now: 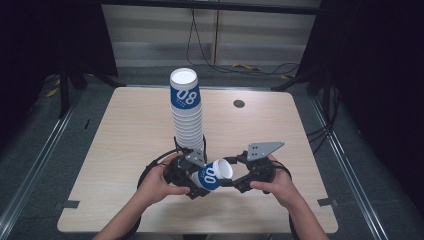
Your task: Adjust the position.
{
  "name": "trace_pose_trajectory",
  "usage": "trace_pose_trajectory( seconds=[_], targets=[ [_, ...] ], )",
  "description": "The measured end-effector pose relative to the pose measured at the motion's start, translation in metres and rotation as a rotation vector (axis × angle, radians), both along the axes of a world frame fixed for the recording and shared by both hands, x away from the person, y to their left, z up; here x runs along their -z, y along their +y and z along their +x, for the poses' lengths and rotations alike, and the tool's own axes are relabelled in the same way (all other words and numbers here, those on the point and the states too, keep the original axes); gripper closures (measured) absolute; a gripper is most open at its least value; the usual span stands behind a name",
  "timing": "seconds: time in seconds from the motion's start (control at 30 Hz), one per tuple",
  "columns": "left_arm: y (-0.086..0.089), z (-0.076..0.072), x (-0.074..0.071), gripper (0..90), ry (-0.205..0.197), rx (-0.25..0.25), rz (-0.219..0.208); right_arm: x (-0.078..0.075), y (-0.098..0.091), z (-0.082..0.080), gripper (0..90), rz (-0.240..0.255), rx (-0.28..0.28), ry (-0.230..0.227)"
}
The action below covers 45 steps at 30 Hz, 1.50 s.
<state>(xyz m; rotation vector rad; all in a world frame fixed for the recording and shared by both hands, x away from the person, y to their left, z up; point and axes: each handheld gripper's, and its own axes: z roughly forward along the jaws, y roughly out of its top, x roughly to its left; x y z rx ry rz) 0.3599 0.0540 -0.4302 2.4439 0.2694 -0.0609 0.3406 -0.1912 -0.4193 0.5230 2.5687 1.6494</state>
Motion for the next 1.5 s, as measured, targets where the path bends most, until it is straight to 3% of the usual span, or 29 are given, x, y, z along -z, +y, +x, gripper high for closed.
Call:
trace_pose_trajectory(
  seconds=[0.33,0.7,0.83,0.93,1.33,1.43,1.5],
  targets=[
    [0.002,0.001,-0.001,18.5,0.015,0.009,0.049,0.003,-0.001,0.001,17.0,-0.025,0.008,-0.008],
    [0.007,0.003,-0.003,18.6,0.027,0.003,0.07,0.005,-0.004,0.001,14.3,-0.021,0.028,-0.005],
    [0.009,0.004,-0.005,18.6,0.025,0.012,0.099,0.006,-0.005,0.002,14.3,-0.034,0.027,0.001],
    [0.008,0.005,-0.007,18.6,0.022,0.036,0.144,0.008,-0.004,0.002,14.3,-0.051,0.02,0.002],
    [0.006,0.007,-0.011,18.7,0.046,0.059,0.253,0.011,-0.002,0.001,14.3,-0.08,-0.005,0.006],
    [0.005,0.005,-0.01,18.7,0.063,0.036,0.271,0.011,-0.002,0.001,14.3,-0.088,-0.004,0.008],
    [0.004,0.007,-0.011,18.7,0.055,0.069,0.303,0.012,-0.001,0.0,14.3,-0.09,-0.012,0.008]
  ],
)
